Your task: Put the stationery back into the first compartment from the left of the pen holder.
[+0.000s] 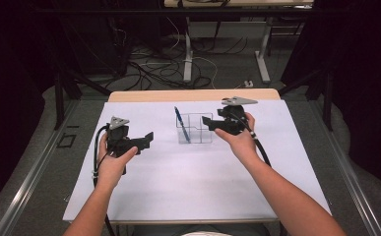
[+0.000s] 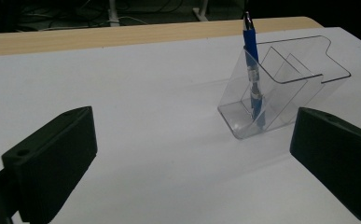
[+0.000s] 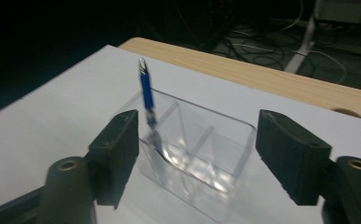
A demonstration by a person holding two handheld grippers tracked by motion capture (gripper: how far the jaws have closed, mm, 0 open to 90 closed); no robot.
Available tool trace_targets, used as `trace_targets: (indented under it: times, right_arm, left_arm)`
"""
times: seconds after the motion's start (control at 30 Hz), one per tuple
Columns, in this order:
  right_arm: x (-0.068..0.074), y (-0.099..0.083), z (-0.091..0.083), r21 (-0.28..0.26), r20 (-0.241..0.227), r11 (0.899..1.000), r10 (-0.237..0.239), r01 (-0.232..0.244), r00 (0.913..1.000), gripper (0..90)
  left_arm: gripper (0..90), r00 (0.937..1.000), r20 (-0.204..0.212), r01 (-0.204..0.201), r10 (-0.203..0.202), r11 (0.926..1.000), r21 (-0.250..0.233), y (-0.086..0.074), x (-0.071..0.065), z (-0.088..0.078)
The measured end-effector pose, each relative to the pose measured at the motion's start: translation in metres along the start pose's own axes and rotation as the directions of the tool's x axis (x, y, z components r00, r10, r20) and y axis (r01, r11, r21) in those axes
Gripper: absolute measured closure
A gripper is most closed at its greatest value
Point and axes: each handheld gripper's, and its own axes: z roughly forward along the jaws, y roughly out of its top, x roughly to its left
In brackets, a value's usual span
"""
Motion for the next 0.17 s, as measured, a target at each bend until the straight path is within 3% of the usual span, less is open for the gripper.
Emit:
trace_targets:
  times: [0.07, 0.17]
  right_arm:
    - [-0.008, -0.008, -0.011, 0.003, 0.042, 1.000, -0.012, 0.012, 0.9990, 16.0]
    - [-0.018, -0.023, -0.028, 0.020, 0.112, 1.000, 0.008, -0.010, 0.9937, 12.1]
  left_arm:
    - [0.3, 0.9999, 0.010, 0.012, -0.012, 0.9999, -0.007, -0.002, 0.003, -0.002]
    - [0.3, 0.9997, 0.023, 0.010, -0.010, 0.9999, -0.009, -0.005, 0.006, -0.005]
